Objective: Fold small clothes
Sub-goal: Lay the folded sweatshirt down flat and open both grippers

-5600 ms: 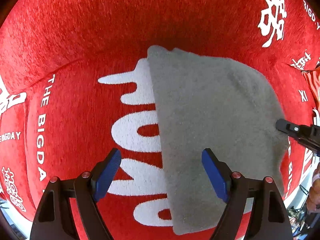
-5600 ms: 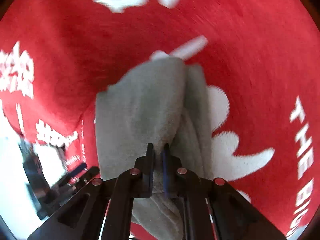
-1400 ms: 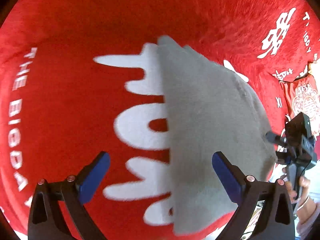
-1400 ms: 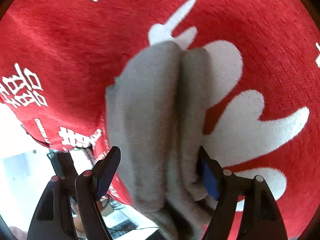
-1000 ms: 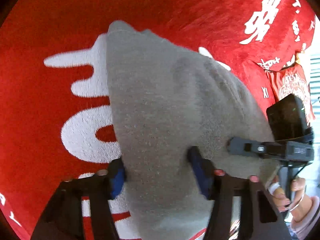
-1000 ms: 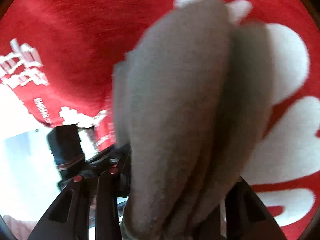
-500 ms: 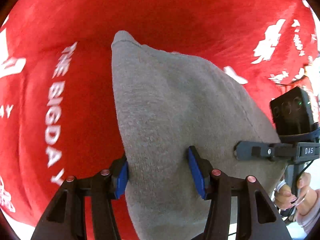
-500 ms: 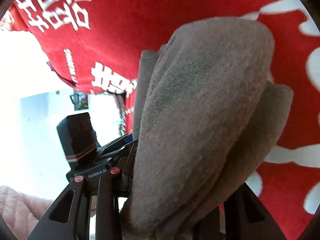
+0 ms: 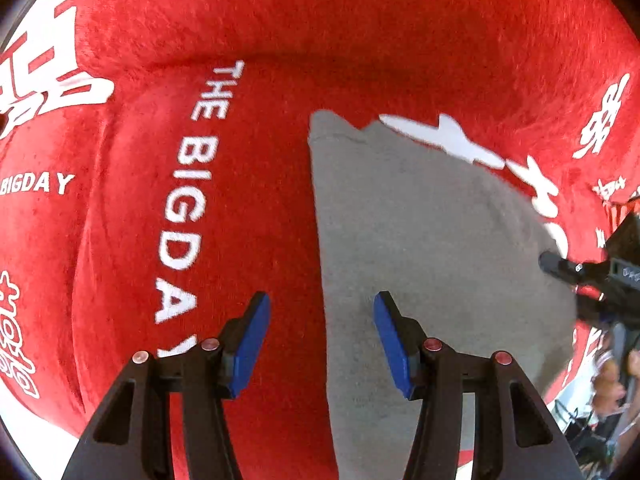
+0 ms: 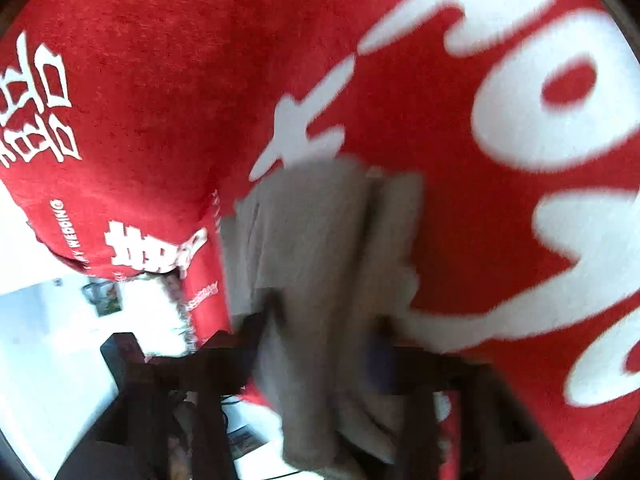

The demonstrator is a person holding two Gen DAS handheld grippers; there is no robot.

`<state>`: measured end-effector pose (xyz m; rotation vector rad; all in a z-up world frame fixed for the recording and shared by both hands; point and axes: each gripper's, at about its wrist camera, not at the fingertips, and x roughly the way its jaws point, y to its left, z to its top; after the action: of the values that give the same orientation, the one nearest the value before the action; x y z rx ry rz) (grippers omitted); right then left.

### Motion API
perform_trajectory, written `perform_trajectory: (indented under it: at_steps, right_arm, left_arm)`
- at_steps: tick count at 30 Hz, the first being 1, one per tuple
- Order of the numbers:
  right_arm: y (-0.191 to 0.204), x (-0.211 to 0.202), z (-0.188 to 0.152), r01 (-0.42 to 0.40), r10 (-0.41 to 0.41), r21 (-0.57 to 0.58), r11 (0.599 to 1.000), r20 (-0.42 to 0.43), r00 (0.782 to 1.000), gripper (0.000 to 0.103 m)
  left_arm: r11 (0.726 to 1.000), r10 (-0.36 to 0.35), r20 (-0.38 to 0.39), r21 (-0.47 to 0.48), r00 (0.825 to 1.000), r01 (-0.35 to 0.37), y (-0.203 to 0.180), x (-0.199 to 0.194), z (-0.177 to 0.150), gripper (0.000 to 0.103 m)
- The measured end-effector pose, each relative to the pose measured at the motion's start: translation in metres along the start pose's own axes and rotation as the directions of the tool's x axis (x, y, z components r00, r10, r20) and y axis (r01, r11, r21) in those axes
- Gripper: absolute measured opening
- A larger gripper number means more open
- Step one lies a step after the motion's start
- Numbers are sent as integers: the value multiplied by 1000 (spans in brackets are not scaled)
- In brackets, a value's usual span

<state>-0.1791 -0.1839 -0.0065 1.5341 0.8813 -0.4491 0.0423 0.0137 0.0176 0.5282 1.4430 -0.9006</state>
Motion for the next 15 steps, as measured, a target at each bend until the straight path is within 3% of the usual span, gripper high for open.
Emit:
perform_trajectory:
  at_steps: [2, 3, 5, 9, 11, 15]
  right_arm:
    - [27, -6, -5, 72, -70, -170, 983, 17, 997, 28]
    - [45, -7, -11, 132, -129, -287, 949, 30, 991, 28]
    - [50, -7, -14, 211, -206, -371, 904, 52, 977, 28]
    - [8, 9, -4, 356, -367, -390, 849, 50, 929, 33]
    - [-15, -5, -2, 380, -377, -387, 840, 88, 922, 45]
    - [-12, -25, -7, 458, -441, -312, 832, 130, 888, 45]
  left_arm:
    - [1000, 14, 5, 27, 1000, -14, -10, 6, -4, 55]
    - [999, 21, 9, 39, 1000, -21, -13, 8, -6, 56]
    - [998, 33, 17, 47, 999, -34, -18, 10, -9, 56]
    - [996, 64, 19, 67, 998, -65, -31, 16, -9, 63]
    - [990, 95, 32, 99, 995, -98, -37, 12, -11, 63]
    - [990, 97, 16, 98, 995, -98, -37, 10, -14, 63]
